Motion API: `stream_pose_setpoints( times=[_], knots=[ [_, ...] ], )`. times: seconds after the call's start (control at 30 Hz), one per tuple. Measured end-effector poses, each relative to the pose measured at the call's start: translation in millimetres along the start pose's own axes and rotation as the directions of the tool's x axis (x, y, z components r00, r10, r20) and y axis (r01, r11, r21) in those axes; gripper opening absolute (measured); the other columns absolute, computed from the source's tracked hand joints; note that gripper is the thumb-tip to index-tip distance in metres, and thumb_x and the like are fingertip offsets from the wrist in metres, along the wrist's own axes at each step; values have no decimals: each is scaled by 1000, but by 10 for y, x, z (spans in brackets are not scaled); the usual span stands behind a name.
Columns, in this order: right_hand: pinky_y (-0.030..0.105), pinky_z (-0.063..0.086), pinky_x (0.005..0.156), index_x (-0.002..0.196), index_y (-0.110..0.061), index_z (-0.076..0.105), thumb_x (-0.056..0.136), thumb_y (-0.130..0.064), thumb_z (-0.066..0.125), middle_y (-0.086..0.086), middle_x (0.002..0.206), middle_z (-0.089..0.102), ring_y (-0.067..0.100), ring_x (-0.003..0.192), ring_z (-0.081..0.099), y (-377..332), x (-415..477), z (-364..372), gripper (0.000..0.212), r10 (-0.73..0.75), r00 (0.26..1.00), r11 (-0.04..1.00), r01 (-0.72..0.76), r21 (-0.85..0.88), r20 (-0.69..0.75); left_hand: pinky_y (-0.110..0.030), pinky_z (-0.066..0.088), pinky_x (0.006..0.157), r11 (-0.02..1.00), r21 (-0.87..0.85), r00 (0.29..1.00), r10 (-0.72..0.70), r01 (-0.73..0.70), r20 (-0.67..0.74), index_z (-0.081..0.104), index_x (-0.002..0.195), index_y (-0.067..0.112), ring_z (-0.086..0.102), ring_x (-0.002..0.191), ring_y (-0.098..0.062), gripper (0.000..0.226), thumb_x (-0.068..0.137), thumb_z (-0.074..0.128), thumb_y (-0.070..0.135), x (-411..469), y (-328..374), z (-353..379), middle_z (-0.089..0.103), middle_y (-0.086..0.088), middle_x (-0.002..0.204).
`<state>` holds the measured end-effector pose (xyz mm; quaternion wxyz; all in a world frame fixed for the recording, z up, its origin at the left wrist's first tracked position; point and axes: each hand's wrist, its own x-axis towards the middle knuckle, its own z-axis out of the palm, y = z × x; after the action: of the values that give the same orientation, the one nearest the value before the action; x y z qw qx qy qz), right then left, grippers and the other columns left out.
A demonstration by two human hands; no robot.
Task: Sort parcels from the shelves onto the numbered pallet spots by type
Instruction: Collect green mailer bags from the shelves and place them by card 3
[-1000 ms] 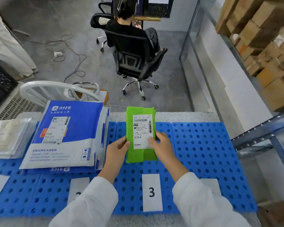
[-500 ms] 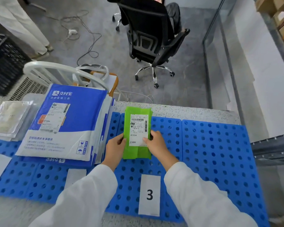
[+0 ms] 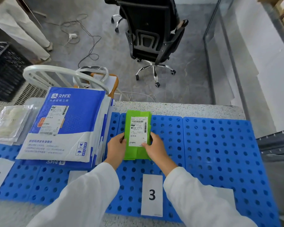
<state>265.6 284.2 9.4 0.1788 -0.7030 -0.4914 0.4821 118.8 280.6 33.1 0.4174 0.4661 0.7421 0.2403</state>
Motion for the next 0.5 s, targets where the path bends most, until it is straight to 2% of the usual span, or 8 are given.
stream_pose_setpoints(
  times=[0.07,0.13,0.2,0.27,0.3,0.37,0.5],
  knots=[
    [29,37,101,141,-12,41,93,-17,61,7,136,45,22,127,45,-8,-65,-44,52,-23,1000,1000,23,-8,1,-23,52,66,998,44,999,43,-41,-29,56,75,34,61,75,-13,38,96,48,3,-3,79,-60,62,12,76],
    [31,33,107,146,-11,34,96,-20,56,6,146,38,21,135,38,-23,-163,-141,55,-36,999,999,36,-15,-15,-23,49,68,993,67,995,96,-94,-28,52,76,37,56,78,-10,38,96,48,5,-12,117,-139,57,16,78],
    [33,30,111,149,-12,29,99,-21,49,5,152,34,20,140,33,-61,-306,-296,55,-44,998,999,43,-7,-37,-16,47,72,977,124,985,169,-173,43,63,98,27,57,90,-7,23,98,48,10,-69,179,-242,63,13,97],
    [33,28,113,150,-15,29,101,-24,46,1,153,33,18,141,31,-130,-492,-475,53,-76,996,997,74,-37,-51,-19,49,83,933,229,958,252,-277,134,57,129,19,58,106,-10,32,99,49,16,-122,258,-352,62,4,124],
    [33,28,114,150,-16,29,101,-27,45,0,154,32,18,141,31,-165,-597,-563,53,-94,994,994,91,-64,-57,-25,47,93,904,279,943,284,-324,176,52,136,16,55,116,-15,38,99,50,19,-167,338,-412,57,-1,132],
    [32,29,112,149,-16,31,101,-31,45,-1,153,33,17,140,33,-249,-817,-724,53,-127,990,984,118,-130,-65,-33,41,106,824,364,898,362,-433,250,47,140,12,47,128,-20,43,99,50,23,-247,510,-505,51,-5,140],
    [31,38,104,140,-13,43,100,-35,46,1,144,42,19,126,47,-525,-1245,-994,46,-215,969,929,166,-331,-119,-33,38,107,643,446,782,501,-623,370,44,143,19,43,132,-17,43,101,44,30,-477,904,-730,47,0,144]
  ],
)
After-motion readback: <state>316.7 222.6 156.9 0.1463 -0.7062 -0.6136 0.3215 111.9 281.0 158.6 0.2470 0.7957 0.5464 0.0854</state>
